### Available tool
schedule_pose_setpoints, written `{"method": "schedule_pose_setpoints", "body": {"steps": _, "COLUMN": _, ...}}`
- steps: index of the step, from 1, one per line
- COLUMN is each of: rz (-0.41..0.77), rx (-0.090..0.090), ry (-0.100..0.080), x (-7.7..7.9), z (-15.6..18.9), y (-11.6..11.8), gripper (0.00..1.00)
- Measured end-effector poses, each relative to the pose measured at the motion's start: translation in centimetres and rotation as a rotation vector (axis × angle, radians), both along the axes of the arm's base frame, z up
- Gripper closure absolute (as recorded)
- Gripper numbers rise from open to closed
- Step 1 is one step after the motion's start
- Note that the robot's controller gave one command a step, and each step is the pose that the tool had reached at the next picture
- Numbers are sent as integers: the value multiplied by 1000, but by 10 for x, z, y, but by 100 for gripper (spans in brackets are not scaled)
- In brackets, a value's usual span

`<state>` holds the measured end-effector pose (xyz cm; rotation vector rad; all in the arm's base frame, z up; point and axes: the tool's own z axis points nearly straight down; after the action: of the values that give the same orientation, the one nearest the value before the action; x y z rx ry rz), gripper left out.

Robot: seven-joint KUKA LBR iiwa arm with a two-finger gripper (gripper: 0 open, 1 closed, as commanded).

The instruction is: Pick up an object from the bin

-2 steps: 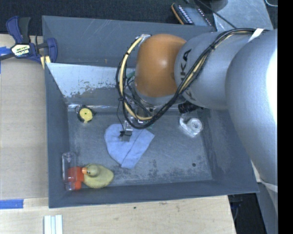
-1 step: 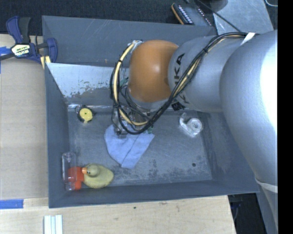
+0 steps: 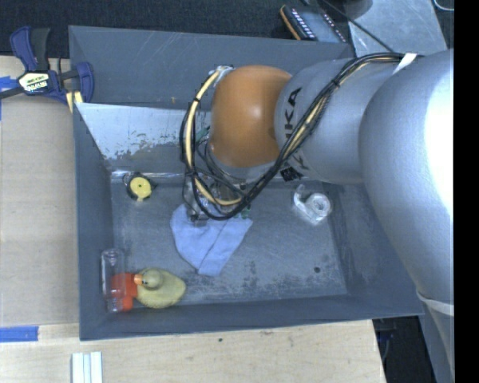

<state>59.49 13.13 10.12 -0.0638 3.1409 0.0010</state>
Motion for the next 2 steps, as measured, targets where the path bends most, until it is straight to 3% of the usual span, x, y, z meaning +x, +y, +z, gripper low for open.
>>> {"method": "schedule_pose_setpoints", "body": {"steps": 1, "rz": 101, "rx": 1, "ry": -5, "x": -14, "z": -21, "y": -27, "gripper": 100}}
{"method": "schedule_pose_setpoints", "body": {"steps": 2, "rz": 39, "rx": 1, "ry": -4, "x": -38, "z": -29, "y": -62, "gripper": 0}}
